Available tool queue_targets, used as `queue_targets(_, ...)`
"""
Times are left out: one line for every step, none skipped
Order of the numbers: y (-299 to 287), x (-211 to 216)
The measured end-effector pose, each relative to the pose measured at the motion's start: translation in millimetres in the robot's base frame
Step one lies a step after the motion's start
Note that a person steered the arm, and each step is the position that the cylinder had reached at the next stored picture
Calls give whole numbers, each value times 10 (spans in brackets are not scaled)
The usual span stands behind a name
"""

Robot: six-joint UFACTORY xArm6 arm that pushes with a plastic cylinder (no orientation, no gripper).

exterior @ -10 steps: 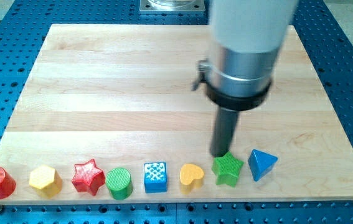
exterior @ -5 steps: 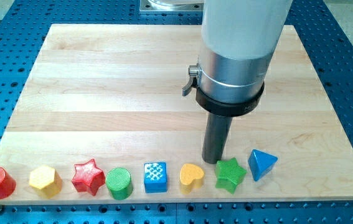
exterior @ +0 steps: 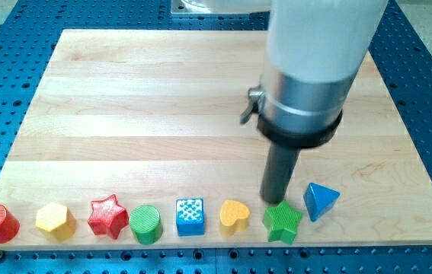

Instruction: Move bllue triangle right to the green star

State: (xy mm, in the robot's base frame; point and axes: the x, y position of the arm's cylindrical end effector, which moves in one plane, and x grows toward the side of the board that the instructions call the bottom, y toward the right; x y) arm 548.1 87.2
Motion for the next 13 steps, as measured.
queue_targets(392,-213)
queue_targets(593,-16)
queue_targets(590,44)
queue_targets(590,-118)
queue_targets(589,-88)
queue_targets(584,-61)
queue_targets(533,-133)
queue_targets(382,-31)
queue_targets(382,13)
queue_targets(382,174)
queue_targets(401,325)
queue_targets(583,329)
queue_targets(1013,258)
